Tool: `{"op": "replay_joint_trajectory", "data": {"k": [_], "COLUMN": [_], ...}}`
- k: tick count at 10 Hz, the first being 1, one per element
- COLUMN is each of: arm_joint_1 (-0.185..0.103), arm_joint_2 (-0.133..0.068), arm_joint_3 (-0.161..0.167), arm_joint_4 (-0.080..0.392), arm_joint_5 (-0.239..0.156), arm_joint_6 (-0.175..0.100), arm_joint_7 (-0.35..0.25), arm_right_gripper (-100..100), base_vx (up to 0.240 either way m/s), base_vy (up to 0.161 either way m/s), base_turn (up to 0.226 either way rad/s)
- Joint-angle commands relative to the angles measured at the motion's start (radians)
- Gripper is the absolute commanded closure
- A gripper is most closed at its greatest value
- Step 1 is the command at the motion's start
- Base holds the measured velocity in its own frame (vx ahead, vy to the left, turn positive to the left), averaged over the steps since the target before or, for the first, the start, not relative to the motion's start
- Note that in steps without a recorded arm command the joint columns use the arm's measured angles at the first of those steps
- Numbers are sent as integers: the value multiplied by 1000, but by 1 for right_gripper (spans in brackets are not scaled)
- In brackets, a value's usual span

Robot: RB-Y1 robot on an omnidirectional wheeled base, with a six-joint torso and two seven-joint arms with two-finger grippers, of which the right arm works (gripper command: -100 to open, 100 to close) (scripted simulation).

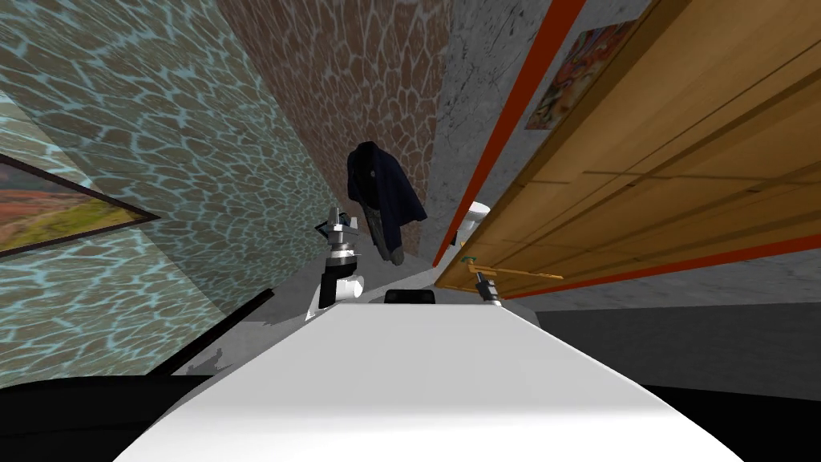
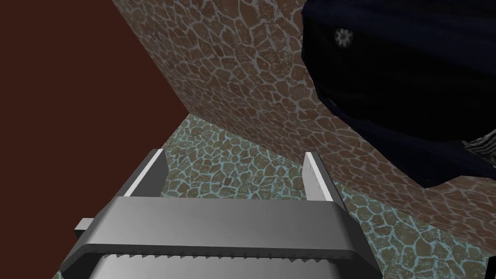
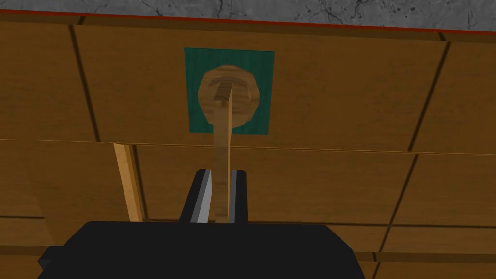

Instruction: Pull the door open

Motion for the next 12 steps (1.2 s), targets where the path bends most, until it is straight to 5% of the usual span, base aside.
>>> {"op": "replay_joint_trajectory", "data": {"k": [1,2,9,10,12], "arm_joint_1": [18,9,37,36,37], "arm_joint_2": [-11,-7,-38,-38,-42], "arm_joint_3": [7,4,29,24,30], "arm_joint_4": [-3,2,51,43,63], "arm_joint_5": [3,2,15,13,16], "arm_joint_6": [-22,-13,-112,-98,-118], "arm_joint_7": [-14,-7,-42,-38,-44], "arm_right_gripper": [100,100,100,100,100], "base_vx": [-210,-98,-234,-117,-200], "base_vy": [-35,-13,-61,-25,-44], "base_turn": [150,23,186,22,188]}}
